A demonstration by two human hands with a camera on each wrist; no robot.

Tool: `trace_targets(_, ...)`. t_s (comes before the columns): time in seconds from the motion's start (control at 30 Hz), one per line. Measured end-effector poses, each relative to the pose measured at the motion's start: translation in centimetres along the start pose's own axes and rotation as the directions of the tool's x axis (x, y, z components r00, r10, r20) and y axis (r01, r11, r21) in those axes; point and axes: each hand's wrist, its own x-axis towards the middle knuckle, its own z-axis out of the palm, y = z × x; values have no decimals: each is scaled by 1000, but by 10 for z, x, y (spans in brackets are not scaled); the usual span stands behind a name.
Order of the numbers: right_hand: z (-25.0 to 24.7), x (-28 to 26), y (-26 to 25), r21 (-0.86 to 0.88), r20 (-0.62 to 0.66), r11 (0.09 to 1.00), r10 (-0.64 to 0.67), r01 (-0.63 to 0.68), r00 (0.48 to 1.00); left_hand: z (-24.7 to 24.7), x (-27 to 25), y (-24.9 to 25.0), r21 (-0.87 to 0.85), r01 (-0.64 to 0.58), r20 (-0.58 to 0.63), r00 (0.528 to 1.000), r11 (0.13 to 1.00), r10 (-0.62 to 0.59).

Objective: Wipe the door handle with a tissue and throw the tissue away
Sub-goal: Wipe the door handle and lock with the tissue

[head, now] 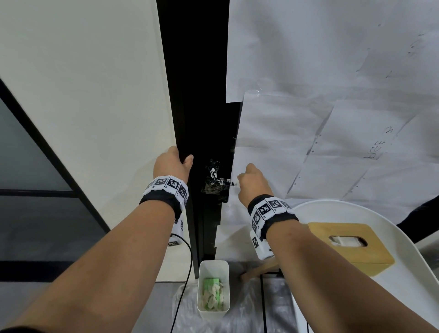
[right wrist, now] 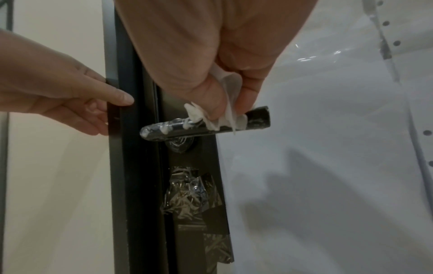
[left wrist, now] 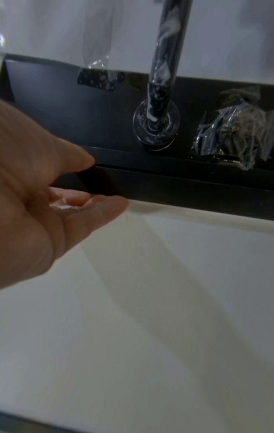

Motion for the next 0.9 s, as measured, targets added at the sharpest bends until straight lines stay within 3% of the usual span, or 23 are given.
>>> trace_targets(0.27,-2,3,4,-1,-13,998,56,-56,998,-1,-1,0,-4,-5,1,1000,1000,5)
trace_targets(0.47,4,4,1,26,13,999,-19,19,1000,-2,-1,1,-1,-12,1,1000,1000,12)
trace_targets(0.63,-1,4,8,39,-26,998,44,-43,999,-1,-1,0,-7,-6,0,1000,1000,6)
trace_targets(0.9,1,4,-11,114,27,991,-67,63,997,-2,-1,1,-1,0,11,1000,1000,0)
